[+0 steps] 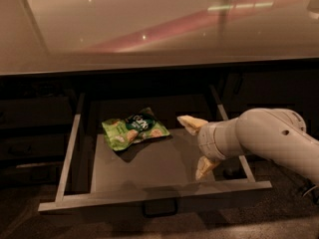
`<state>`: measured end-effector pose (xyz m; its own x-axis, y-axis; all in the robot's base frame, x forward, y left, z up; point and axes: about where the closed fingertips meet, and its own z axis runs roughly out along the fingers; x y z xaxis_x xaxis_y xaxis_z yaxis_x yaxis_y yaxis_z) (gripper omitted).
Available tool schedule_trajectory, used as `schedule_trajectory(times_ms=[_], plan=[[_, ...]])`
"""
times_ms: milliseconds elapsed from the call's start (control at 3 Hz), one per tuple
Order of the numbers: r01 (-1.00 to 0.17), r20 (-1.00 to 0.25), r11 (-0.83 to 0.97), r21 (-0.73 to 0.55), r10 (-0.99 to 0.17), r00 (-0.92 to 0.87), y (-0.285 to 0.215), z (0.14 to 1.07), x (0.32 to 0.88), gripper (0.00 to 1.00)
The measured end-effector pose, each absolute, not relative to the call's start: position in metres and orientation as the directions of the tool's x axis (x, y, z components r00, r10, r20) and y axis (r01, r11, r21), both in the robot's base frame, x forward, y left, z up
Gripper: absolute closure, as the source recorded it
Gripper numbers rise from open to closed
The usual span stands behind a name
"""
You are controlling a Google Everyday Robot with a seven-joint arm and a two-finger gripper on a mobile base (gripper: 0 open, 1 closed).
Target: Open top drawer
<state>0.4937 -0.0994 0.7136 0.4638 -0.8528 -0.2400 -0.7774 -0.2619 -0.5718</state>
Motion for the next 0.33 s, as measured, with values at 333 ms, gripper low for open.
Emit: schedule_trajectory(times_ms=[333], plan=[[-0.777,-0.240,-0.262,-0.572,-0.853,0.464,-0.0994,0.7136,0.4937,0.00]])
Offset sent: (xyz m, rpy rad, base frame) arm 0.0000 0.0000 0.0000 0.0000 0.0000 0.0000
